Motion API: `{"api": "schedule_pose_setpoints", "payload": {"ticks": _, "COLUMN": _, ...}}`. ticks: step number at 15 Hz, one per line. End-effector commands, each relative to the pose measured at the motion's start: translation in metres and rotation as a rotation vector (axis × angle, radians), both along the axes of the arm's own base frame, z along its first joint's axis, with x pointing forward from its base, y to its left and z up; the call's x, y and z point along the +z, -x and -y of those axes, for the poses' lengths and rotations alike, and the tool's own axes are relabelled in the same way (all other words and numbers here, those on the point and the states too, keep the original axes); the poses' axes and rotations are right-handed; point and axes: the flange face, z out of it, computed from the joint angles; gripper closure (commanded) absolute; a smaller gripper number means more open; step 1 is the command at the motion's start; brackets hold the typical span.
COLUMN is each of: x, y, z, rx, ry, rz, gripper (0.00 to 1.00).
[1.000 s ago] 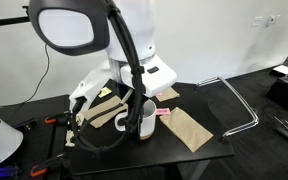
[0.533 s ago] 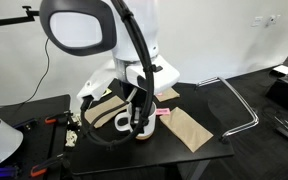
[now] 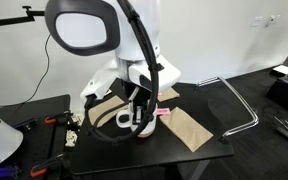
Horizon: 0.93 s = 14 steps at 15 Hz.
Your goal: Move the mug
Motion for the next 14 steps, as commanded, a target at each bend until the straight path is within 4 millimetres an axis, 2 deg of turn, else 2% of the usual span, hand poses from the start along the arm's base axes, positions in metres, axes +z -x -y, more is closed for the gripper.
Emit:
{"api": "schedule_pose_setpoints", "payload": {"ticks": 1, "x": 0.009, "y": 0.006, "z": -0.016, "rx": -0.011, "ry": -0.008, "rz": -0.018, "gripper": 0.97}}
{"api": "schedule_pose_setpoints", "payload": {"ticks": 8, "x": 0.017, "y": 0.040, "z": -0.049, "rx": -0.029, "ry": 0.008, "rz": -0.002, "gripper": 0.97}}
{"api": "schedule_pose_setpoints", "payload": {"ticks": 14, "x": 0.023, "y": 0.085, "z": -0.053, "rx": -0.191, "ry": 0.080, "rz": 0.014, "gripper": 0.97}}
